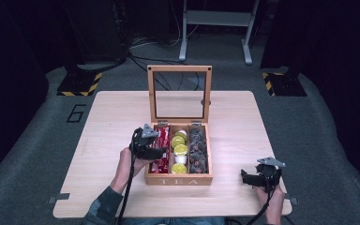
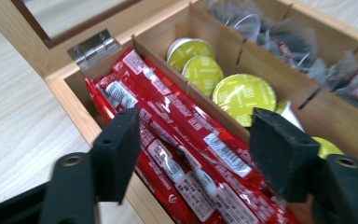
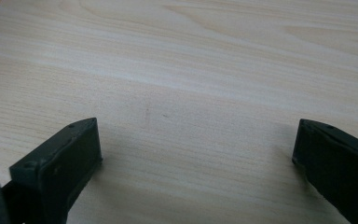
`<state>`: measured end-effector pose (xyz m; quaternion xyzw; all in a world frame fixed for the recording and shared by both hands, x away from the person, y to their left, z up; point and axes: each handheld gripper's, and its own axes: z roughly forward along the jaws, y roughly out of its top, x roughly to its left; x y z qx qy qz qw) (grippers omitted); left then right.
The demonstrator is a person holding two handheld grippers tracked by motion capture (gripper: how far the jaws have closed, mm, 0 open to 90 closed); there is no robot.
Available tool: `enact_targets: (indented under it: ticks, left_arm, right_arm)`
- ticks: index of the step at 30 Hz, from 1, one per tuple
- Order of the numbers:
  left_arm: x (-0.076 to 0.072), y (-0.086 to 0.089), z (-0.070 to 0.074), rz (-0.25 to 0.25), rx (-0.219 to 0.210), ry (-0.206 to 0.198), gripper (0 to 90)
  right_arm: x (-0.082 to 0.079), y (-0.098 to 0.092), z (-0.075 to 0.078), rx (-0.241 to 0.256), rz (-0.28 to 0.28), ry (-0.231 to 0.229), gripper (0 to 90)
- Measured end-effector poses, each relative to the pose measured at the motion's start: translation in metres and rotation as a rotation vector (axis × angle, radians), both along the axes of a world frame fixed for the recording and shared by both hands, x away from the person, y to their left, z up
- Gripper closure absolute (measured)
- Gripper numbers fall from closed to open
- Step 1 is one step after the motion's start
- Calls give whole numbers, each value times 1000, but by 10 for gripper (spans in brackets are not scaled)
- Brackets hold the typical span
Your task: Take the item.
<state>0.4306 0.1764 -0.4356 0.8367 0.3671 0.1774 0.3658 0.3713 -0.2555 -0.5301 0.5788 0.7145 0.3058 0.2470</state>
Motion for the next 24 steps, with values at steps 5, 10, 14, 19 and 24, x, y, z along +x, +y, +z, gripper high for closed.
enact_targets:
  ticks: [5, 10, 14, 19, 24]
  left_arm:
    - [6, -1, -5, 35, 14, 32, 437]
    - [12, -4, -11, 30, 42, 59, 603]
    - [12, -4, -12, 52, 43, 67, 626]
    - [12, -5, -12, 57, 60, 72, 619]
    - [14, -6, -14, 57, 63, 72, 613]
  right_arm:
    - [0, 0, 0, 0, 4, 0, 6]
    - [0, 0, 0, -1, 1, -1, 6]
    - [0, 0, 0, -1, 2, -1, 7]
    - [-1, 0, 0, 2, 0, 1, 8]
    - [0, 0, 0, 2, 1, 2, 9]
